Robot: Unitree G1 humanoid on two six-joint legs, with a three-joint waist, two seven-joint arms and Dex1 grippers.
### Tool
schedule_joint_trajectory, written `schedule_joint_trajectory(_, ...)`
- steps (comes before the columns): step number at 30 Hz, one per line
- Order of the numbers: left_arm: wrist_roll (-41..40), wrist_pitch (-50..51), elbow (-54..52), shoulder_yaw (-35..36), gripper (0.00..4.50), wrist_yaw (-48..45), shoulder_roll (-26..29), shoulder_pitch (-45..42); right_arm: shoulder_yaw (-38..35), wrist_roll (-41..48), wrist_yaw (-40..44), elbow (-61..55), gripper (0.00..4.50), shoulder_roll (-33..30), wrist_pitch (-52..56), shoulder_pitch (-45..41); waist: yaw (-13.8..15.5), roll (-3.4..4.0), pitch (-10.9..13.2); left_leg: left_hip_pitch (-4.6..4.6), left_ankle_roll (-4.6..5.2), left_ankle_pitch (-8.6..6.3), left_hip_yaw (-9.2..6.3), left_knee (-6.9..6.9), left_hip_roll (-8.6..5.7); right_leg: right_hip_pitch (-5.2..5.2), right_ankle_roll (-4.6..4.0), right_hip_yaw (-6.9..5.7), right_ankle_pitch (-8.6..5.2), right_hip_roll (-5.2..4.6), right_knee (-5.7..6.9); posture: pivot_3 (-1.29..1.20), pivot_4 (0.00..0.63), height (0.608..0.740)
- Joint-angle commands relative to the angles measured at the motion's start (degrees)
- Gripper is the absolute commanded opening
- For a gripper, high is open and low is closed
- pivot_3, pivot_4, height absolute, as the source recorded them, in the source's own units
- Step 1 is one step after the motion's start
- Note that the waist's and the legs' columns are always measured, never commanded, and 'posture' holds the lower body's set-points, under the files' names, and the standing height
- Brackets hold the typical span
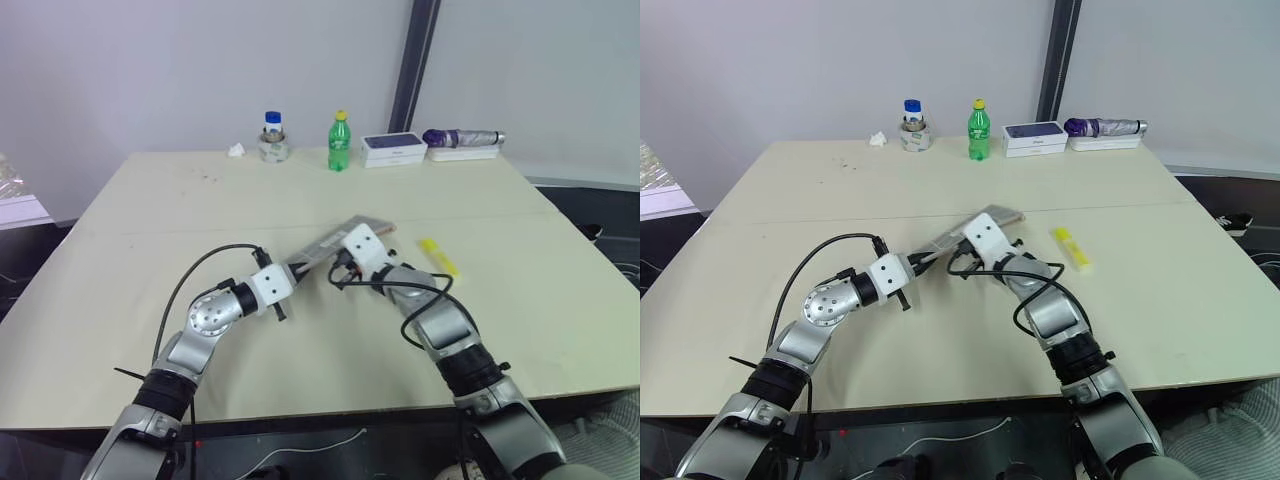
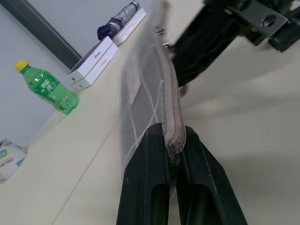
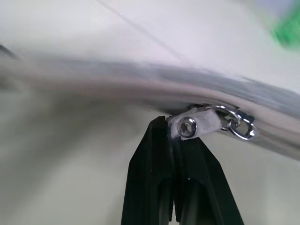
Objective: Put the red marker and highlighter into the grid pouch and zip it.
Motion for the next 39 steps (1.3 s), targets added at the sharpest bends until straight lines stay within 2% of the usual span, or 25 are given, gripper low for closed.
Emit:
schedule_joint_trajectory(1,0.8,-1.4,-1.0,-0.7,0.0,0.4,0.0,0.2,3.2,-0.3,4.3,-2.9,0.03,1.4,-3.7,-1.3,0.0,-0.01,0.0,0.0,0.0,0.0,0.0,0.01,0.0,0.01,0.0,0.0,0.0,0.0,0.0,0.0,0.15,0.74)
schedule_joint_trajectory(6,0.9,-1.0,-0.9,-0.1,0.0,1.1,-0.1,0.0,7.7,-1.8,11.2,-6.0,0.03,-0.1,-6.8,0.1,0.0,-0.01,0.0,0.0,0.0,0.0,-0.01,0.03,0.0,0.0,0.0,-0.01,0.0,0.01,0.01,0.0,0.15,0.74)
schedule_joint_trajectory(14,-0.2,-1.0,-2.1,0.8,0.0,0.6,0.6,0.2,10.3,-6.8,14.8,-5.2,0.03,-2.8,-10.3,1.9,-0.1,-0.01,0.0,0.0,0.0,0.0,-0.01,0.03,0.01,0.0,0.0,0.0,0.0,0.02,0.01,0.0,0.15,0.74)
schedule_joint_trajectory(26,2.0,-1.0,-4.0,-0.4,0.0,2.4,0.3,1.8,7.8,-3.4,18.9,-7.3,0.03,-1.1,-12.4,4.0,0.1,-0.02,0.0,0.0,0.0,0.0,-0.01,0.03,0.01,0.01,0.0,-0.01,0.0,0.01,0.01,0.0,0.15,0.74)
schedule_joint_trajectory(27,3.9,-2.1,-4.1,-0.7,0.0,3.6,0.7,1.9,6.9,-3.1,18.6,-7.5,0.57,-1.4,-13.4,4.3,0.1,-0.02,0.0,0.0,0.0,0.0,-0.01,0.04,0.01,0.02,0.0,-0.01,0.0,0.01,0.01,0.0,0.15,0.74)
schedule_joint_trajectory(28,3.9,-2.2,-4.1,-0.9,0.0,3.2,0.8,2.1,6.5,-2.6,19.2,-8.2,0.84,-2.0,-14.5,4.7,0.1,-0.02,0.0,0.0,0.0,0.0,-0.01,0.04,0.01,0.02,0.0,-0.01,0.0,0.01,0.01,0.0,0.15,0.74)
schedule_joint_trajectory(29,4.2,-2.3,-4.0,-0.9,0.0,3.4,0.8,2.3,6.1,-2.4,19.5,-9.0,1.3,-2.4,-14.8,5.2,0.1,-0.02,0.0,0.0,0.0,0.0,-0.02,0.04,0.01,0.02,0.0,-0.01,0.0,0.01,0.01,0.0,0.15,0.74)
schedule_joint_trajectory(34,4.2,-2.3,-3.6,-0.7,0.0,3.8,1.1,2.6,2.2,2.7,24.0,-14.3,3.85,-6.8,-14.9,10.0,0.1,-0.03,0.0,0.0,0.0,0.0,-0.01,0.04,0.01,0.03,0.0,-0.01,0.0,0.01,0.0,0.0,0.15,0.74)
schedule_joint_trajectory(39,6.2,-5.3,-3.8,0.5,0.0,6.8,3.4,3.7,-5.8,9.4,27.0,-22.3,3.85,-13.3,-15.3,18.0,0.2,-0.05,0.0,0.01,0.01,-0.01,-0.02,0.05,0.01,0.07,0.0,-0.02,0.0,0.0,-0.03,0.0,0.15,0.74)
